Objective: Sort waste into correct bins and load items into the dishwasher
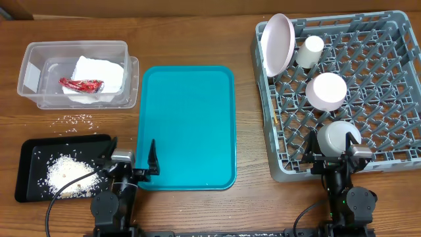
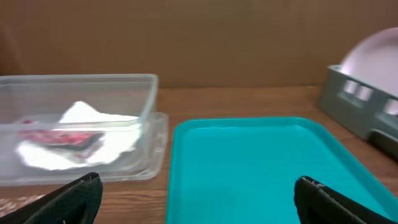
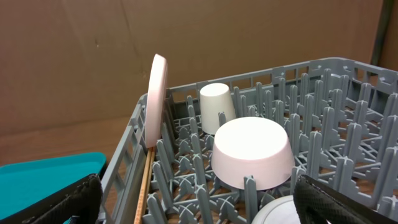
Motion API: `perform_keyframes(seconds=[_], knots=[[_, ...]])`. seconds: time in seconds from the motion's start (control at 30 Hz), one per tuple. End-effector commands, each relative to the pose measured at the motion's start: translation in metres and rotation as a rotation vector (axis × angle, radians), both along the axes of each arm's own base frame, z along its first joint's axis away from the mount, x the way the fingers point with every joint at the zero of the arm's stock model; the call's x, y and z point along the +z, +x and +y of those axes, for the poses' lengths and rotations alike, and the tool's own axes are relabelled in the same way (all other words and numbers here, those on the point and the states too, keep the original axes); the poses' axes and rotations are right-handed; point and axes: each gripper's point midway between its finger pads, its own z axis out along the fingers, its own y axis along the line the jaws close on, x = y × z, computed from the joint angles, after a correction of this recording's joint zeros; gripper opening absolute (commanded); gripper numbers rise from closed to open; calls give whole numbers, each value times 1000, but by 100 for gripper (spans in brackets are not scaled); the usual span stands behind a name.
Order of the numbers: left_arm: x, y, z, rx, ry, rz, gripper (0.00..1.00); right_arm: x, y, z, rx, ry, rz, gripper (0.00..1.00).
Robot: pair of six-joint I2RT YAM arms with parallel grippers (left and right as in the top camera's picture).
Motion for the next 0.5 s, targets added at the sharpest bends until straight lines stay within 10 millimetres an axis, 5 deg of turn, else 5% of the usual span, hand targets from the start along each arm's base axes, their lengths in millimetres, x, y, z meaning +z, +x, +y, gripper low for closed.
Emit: perform_keyframes(seconds=[0.0, 0.47], knots=[[-2, 0, 20, 116, 31, 2, 100, -1, 0, 0, 2, -3, -8, 100], [-2, 0, 18, 104, 55, 2, 100, -1, 0, 0, 2, -3, -8, 100]])
